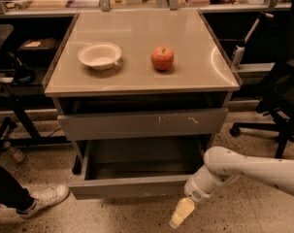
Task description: Close middle drawer
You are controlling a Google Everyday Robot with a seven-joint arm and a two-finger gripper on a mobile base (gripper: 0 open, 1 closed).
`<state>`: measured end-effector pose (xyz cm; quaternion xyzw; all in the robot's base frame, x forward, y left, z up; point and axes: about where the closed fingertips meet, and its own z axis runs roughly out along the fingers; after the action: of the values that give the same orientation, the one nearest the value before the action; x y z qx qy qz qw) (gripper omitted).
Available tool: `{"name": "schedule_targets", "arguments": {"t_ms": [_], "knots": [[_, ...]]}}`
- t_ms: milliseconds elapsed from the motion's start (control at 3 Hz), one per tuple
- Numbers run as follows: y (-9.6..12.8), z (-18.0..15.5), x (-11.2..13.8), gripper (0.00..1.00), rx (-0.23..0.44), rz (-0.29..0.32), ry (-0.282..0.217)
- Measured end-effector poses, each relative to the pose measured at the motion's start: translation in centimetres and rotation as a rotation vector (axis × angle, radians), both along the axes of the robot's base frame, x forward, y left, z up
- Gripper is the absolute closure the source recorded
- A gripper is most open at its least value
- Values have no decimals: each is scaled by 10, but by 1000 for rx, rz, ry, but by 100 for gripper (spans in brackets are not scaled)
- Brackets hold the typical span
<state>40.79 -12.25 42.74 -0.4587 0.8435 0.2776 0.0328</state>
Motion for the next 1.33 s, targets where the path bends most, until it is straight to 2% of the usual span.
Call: {"name": "schedule_targets", "arguments": {"t_ms": [333,667,1333], "knots": [[0,0,0,0,0,0,0],[0,0,0,19,0,0,0],[0,0,0,65,0,0,0]]}}
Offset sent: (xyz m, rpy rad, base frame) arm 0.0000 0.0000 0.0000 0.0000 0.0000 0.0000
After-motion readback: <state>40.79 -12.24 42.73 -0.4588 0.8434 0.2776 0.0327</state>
